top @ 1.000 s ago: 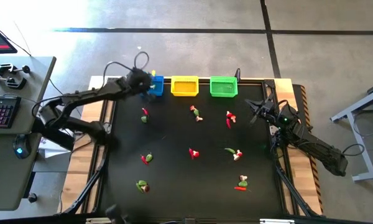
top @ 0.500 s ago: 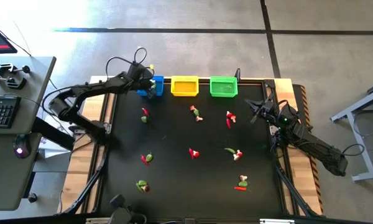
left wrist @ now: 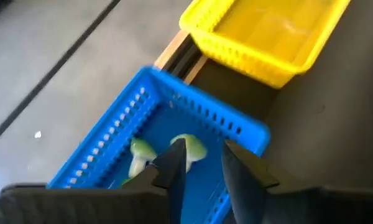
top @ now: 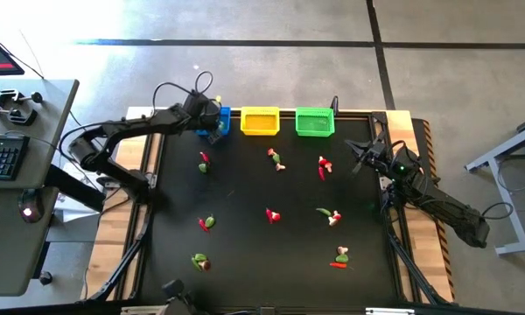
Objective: Sort produce into baskets
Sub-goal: Put the brown mushroom into the blue bin
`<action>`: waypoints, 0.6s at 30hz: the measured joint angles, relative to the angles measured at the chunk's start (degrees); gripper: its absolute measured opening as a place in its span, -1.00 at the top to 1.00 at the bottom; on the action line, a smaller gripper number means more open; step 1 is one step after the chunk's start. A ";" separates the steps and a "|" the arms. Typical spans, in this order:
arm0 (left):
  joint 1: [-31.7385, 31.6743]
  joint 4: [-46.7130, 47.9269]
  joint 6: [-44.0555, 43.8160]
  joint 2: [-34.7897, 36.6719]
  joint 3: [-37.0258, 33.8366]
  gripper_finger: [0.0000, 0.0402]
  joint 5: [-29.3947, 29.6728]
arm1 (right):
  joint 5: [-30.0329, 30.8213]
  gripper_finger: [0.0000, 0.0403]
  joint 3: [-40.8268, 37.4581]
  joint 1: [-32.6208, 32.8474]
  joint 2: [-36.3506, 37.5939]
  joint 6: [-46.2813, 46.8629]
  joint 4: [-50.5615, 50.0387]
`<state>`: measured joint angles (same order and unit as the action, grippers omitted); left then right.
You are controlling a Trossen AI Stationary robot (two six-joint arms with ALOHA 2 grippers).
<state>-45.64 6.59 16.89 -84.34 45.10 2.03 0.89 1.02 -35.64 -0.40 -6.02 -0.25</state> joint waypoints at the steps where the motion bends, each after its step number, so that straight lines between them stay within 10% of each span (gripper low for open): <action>1: 0.71 -1.38 -0.11 0.27 -0.31 0.63 -0.01 | 0.00 1.00 0.00 0.00 0.00 0.00 0.01; 6: 5.59 -12.75 -0.96 3.57 -4.75 0.96 -4.45 | 0.04 1.00 0.00 -0.09 0.00 -0.02 1.22; 18: 21.20 -33.12 -3.55 15.27 -17.98 0.99 -5.99 | -0.03 1.00 -0.02 -0.07 0.00 0.00 1.34</action>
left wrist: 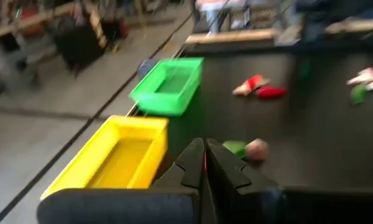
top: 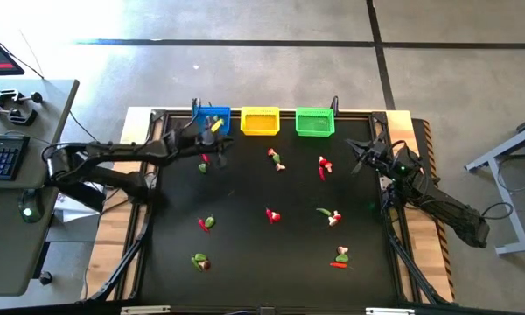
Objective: Sort produce into baskets
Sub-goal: Put the brown mushroom into the blue bin
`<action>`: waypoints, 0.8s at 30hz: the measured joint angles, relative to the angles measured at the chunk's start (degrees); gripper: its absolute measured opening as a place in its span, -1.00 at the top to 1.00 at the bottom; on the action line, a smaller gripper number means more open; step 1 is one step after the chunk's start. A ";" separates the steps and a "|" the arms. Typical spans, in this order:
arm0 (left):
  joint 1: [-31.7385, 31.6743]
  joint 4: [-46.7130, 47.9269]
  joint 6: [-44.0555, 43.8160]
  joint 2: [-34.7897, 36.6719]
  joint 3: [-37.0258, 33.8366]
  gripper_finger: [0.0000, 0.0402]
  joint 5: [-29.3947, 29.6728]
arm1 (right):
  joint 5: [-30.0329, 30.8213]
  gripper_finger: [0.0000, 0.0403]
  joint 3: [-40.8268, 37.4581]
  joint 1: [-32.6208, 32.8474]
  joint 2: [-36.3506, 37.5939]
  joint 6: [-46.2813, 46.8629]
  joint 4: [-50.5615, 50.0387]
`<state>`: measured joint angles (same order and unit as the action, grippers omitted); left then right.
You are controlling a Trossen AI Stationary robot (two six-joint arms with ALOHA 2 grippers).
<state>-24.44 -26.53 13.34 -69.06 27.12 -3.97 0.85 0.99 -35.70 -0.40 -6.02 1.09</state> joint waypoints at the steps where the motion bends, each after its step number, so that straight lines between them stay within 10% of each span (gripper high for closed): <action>1: 1.23 -1.90 -0.77 0.67 -1.34 1.00 0.00 | -0.26 1.00 0.02 0.00 0.00 0.00 0.38; 24: 11.88 -33.43 -5.77 2.65 -18.41 1.00 0.07 | -8.44 0.72 0.02 11.59 -11.84 13.55 15.00</action>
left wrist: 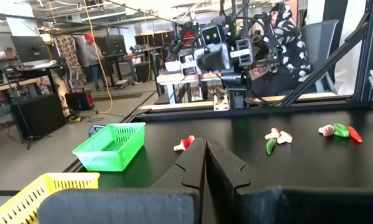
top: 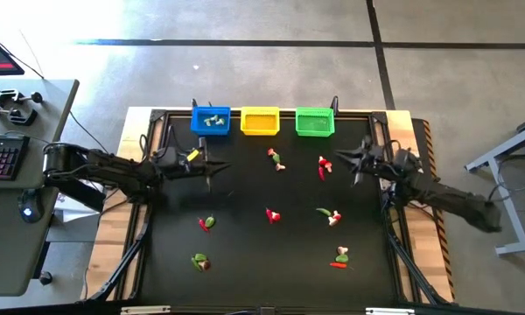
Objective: Sort produce into baskets
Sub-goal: Put the brown mushroom into the blue bin
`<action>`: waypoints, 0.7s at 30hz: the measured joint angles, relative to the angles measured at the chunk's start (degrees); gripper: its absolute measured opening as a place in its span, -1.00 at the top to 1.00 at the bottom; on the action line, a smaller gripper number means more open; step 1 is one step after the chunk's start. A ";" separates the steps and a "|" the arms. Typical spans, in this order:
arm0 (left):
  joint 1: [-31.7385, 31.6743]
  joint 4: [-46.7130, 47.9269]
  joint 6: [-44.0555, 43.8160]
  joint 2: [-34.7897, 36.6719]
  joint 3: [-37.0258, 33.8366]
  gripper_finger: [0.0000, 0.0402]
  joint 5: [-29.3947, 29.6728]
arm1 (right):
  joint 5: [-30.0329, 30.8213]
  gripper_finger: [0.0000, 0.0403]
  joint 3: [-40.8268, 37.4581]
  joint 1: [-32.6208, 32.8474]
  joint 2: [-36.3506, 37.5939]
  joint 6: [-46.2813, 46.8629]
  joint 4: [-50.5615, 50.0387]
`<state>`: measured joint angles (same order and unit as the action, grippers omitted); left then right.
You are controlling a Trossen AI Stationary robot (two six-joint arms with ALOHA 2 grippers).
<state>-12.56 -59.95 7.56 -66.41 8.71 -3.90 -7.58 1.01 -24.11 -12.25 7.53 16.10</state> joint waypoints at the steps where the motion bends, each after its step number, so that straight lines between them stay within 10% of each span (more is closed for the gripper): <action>1: 0.00 0.00 -0.04 0.00 -0.07 1.00 -0.01 | 0.96 0.66 -0.02 1.47 -2.15 -0.01 1.17; 12: -0.02 0.03 -1.08 -0.02 -0.09 1.00 0.02 | 13.77 0.02 0.00 11.68 -27.24 0.51 16.95; 21: -0.17 0.09 -0.20 -0.02 -0.09 1.00 0.06 | 16.23 -0.11 5.91 13.88 -44.14 2.68 21.37</action>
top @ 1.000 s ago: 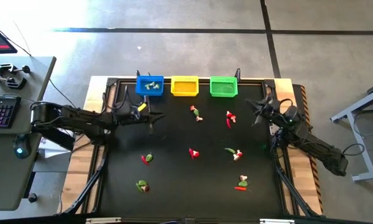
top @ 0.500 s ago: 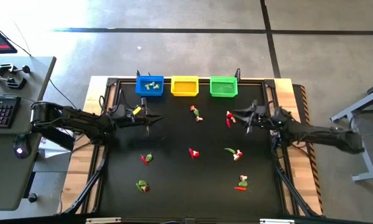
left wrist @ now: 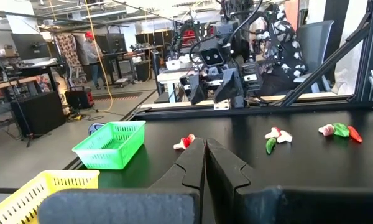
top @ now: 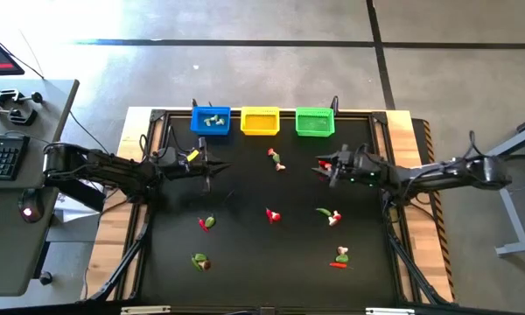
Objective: Sort produce into baskets
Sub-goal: Put the brown mushroom into the blue bin
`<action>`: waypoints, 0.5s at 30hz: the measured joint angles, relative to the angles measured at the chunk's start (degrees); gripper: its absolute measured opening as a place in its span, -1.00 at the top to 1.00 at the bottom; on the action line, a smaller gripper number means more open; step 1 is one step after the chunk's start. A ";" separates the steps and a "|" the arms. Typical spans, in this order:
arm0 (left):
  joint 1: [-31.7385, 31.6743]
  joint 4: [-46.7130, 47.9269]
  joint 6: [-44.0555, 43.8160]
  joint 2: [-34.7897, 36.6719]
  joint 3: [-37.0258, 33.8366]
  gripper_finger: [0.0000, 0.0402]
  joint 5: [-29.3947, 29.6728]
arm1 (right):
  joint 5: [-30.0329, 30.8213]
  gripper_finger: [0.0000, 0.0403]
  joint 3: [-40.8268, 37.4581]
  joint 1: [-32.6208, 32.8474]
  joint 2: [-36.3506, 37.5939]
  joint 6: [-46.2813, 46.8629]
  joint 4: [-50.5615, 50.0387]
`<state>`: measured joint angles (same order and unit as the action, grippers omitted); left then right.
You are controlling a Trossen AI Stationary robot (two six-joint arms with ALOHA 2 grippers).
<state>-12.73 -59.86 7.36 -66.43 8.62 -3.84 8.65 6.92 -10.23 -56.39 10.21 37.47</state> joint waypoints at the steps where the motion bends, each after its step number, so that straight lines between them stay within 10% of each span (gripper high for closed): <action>1: 0.00 0.00 0.24 0.00 0.00 1.00 0.00 | 0.02 -0.12 1.29 0.12 -1.91 -0.08 -0.03; 15: 0.00 1.14 0.40 0.00 0.00 1.00 0.00 | -2.14 -0.12 21.00 -1.53 -30.69 -6.06 -7.34</action>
<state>-12.73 -58.72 7.76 -66.43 8.62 -3.84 6.50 27.92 -11.76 -87.08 4.15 30.13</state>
